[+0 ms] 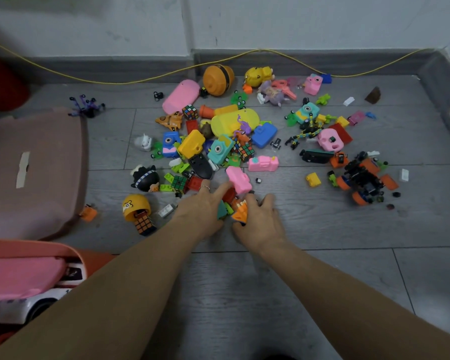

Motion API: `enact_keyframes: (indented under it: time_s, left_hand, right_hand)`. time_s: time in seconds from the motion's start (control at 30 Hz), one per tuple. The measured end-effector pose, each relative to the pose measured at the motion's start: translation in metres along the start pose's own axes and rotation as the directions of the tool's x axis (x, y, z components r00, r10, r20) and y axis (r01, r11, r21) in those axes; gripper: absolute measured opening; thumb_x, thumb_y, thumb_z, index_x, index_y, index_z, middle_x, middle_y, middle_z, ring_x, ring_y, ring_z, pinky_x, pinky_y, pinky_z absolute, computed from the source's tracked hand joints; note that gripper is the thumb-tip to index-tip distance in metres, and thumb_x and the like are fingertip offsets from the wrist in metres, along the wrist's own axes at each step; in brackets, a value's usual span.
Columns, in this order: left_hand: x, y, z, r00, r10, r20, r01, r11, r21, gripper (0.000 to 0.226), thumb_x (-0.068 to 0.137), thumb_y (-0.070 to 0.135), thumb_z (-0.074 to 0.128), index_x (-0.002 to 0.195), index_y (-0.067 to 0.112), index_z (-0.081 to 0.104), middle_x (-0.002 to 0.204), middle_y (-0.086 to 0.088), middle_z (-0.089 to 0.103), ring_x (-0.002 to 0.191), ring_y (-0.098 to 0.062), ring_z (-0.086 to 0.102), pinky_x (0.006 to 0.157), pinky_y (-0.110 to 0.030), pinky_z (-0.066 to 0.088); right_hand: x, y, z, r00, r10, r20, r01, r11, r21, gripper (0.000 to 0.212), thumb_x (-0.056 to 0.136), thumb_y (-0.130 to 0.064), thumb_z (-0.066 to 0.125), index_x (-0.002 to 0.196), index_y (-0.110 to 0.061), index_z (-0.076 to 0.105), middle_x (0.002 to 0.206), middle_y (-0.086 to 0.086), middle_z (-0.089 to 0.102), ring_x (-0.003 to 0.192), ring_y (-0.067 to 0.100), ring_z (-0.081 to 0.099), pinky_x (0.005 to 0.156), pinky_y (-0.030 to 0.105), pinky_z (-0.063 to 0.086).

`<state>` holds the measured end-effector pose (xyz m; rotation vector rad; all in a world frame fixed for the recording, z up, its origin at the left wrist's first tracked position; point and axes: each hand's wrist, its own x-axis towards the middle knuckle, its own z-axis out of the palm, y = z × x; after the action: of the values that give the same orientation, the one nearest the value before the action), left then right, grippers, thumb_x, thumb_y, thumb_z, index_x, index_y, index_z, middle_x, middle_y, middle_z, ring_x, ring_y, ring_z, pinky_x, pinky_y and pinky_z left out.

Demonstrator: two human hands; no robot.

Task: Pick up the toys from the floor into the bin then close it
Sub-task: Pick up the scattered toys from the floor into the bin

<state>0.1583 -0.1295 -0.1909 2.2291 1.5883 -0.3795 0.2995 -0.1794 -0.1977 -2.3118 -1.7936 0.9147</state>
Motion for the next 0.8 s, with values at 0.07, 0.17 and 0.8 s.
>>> enact_keyframes:
  time_s: [0.07, 0.17, 0.8]
  left_hand:
    - [0.001, 0.001, -0.001, 1.000, 0.012, 0.027, -0.014, 0.999, 0.052, 0.083, 0.085, 0.036, 0.067, 0.146, 0.045, 0.011, 0.144, -0.015, 0.025, 0.114, -0.038, 0.055, 0.080, -0.044, 0.052]
    - [0.004, 0.001, -0.003, 0.999, 0.010, 0.048, -0.014, 0.996, 0.087, 0.070, 0.085, 0.037, 0.066, 0.139, 0.038, 0.022, 0.144, -0.015, 0.025, 0.111, -0.039, 0.056, 0.078, -0.044, 0.054]
    - [-0.004, 0.001, -0.006, 0.998, -0.010, 0.069, -0.006, 0.974, 0.228, 0.077, 0.082, 0.043, 0.071, 0.136, 0.023, 0.020, 0.142, -0.015, 0.025, 0.117, -0.035, 0.050, 0.078, -0.039, 0.047]
  right_hand:
    - [0.001, 0.001, 0.000, 1.000, -0.014, 0.016, 0.014, 1.000, -0.017, 0.063, 0.082, -0.036, 0.067, 0.136, -0.028, 0.034, 0.127, 0.010, 0.029, 0.111, 0.034, 0.046, 0.087, 0.041, 0.046]
    - [0.003, 0.002, -0.002, 0.999, -0.033, 0.040, 0.034, 0.999, -0.032, 0.064, 0.082, -0.039, 0.069, 0.135, -0.027, 0.035, 0.128, 0.011, 0.031, 0.109, 0.035, 0.050, 0.087, 0.041, 0.048]
    - [0.007, 0.008, 0.000, 0.999, -0.014, 0.047, 0.014, 1.000, 0.004, 0.070, 0.083, -0.027, 0.068, 0.142, -0.029, 0.030, 0.126, 0.011, 0.027, 0.110, 0.035, 0.046, 0.090, 0.044, 0.049]
